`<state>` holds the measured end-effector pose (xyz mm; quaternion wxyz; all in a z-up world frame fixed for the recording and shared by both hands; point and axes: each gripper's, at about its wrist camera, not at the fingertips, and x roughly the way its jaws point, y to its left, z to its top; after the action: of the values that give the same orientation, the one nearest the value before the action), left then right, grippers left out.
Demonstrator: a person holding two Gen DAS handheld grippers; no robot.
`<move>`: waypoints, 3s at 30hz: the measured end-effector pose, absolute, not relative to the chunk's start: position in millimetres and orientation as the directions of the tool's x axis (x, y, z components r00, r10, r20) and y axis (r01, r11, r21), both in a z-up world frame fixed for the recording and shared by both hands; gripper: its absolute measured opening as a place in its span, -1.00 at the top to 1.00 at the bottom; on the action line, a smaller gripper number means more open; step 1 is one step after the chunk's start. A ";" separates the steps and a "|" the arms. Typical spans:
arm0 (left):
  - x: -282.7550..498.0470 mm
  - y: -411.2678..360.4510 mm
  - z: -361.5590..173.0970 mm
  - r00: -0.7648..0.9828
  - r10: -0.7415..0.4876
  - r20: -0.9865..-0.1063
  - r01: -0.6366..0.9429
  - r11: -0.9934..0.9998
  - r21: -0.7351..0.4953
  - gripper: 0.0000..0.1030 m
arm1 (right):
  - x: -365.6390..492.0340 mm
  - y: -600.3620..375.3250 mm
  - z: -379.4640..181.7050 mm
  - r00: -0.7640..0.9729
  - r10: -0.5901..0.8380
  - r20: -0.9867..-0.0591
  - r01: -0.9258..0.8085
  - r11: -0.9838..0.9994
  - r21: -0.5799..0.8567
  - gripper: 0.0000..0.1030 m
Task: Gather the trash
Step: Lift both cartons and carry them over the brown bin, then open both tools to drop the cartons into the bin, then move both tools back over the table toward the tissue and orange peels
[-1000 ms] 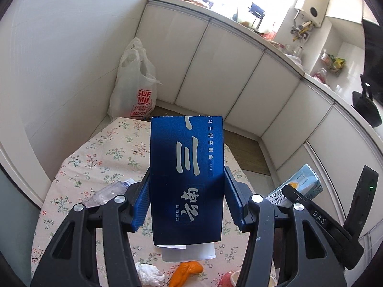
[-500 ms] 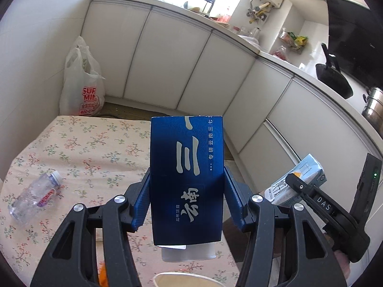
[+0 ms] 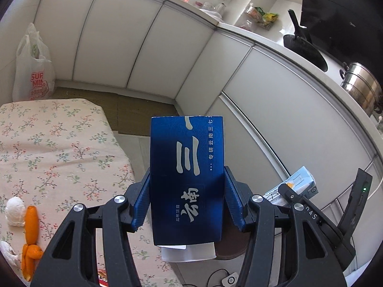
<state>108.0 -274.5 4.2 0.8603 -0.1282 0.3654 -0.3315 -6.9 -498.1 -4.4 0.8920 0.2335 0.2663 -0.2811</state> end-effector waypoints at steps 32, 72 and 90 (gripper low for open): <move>98.8 -394.0 -30.6 0.401 -0.657 -0.638 0.514 0.738 -0.438 -0.22 | -53.1 -583.4 -42.5 0.593 -0.466 -0.657 0.778 0.541 0.318 -0.66; 102.9 -224.0 -16.9 0.620 -0.326 -0.713 0.292 0.940 -0.176 -0.37 | 23.0 -417.8 -22.2 0.641 -0.417 -0.644 0.555 0.832 0.015 -0.86; 119.4 -47.7 -69.6 0.550 -0.098 -0.830 -0.003 0.993 -0.119 -0.37 | 86.9 -273.9 -33.9 0.681 -0.231 -0.695 0.255 0.964 -0.071 -0.86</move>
<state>119.4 -47.7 -69.6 0.8787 -0.0529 0.4737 -0.0271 86.9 -273.9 -33.9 0.9167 0.0156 0.3766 -0.1325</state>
